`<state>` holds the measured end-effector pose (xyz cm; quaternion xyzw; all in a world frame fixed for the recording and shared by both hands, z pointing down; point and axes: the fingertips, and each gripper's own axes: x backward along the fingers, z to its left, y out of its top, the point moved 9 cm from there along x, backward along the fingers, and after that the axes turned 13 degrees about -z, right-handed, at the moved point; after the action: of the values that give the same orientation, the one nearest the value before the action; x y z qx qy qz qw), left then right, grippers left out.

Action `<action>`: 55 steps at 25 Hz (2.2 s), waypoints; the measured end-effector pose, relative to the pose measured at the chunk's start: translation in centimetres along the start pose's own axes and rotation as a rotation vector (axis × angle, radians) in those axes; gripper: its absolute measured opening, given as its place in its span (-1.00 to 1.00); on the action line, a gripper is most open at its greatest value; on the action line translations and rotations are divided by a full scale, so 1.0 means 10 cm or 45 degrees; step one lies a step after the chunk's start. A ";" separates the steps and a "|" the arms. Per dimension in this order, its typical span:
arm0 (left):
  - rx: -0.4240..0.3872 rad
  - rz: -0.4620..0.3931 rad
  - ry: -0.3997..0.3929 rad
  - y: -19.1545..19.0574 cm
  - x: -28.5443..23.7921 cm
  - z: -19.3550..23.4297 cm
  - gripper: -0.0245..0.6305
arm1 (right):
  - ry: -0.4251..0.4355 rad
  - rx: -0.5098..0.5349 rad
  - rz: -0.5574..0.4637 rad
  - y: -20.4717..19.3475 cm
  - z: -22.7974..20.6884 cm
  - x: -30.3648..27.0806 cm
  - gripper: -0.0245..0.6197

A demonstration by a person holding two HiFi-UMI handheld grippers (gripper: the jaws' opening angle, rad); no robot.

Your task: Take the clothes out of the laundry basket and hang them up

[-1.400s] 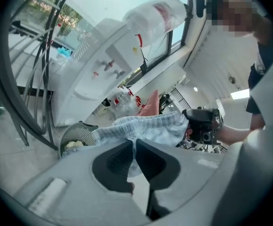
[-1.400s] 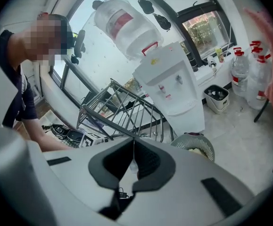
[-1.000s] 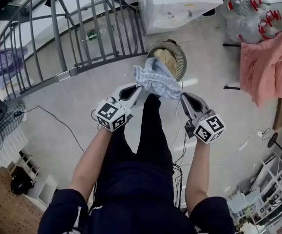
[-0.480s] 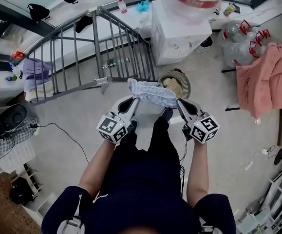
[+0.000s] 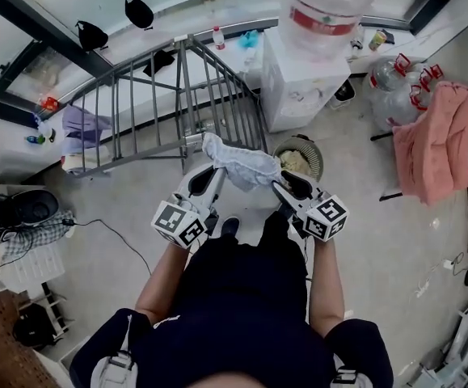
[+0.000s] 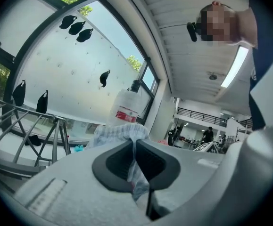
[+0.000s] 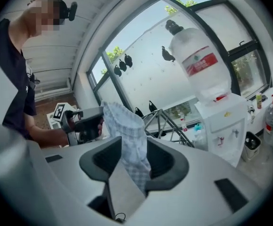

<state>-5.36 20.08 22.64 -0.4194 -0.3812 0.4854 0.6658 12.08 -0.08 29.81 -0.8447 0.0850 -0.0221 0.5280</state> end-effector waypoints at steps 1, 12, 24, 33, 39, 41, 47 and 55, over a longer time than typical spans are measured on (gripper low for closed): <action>-0.008 -0.006 -0.003 0.06 0.03 -0.01 -0.83 | 0.037 0.009 0.010 -0.03 0.06 -0.05 -0.35; -0.102 -0.066 -0.082 0.50 0.54 -0.05 -0.83 | 0.186 0.176 0.008 0.00 0.48 -0.61 0.13; -0.077 -0.054 -0.151 0.71 1.60 0.34 -0.83 | 0.429 0.153 -0.033 -0.16 1.09 -1.45 -0.79; -0.130 -0.056 0.150 0.66 2.29 0.70 -0.83 | 0.385 0.354 0.053 0.05 1.97 -1.62 -0.89; -0.135 -0.098 0.409 0.58 2.72 0.76 -0.83 | 0.536 0.345 0.046 0.17 2.48 -1.81 -0.89; -0.128 -0.120 0.486 0.57 2.84 0.72 -0.83 | 0.581 0.387 0.068 0.22 2.62 -1.88 -0.89; -0.185 -0.194 0.699 0.64 3.17 0.54 -0.83 | 0.684 0.482 0.086 0.37 3.05 -2.08 -0.89; -0.330 -0.245 0.861 0.97 3.52 0.59 -0.83 | 0.689 0.497 0.076 0.41 3.52 -2.40 -0.89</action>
<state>-5.56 56.92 19.34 -0.5990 -0.2358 0.2025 0.7379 -7.57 33.39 11.83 -0.6884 0.2409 -0.2459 0.6385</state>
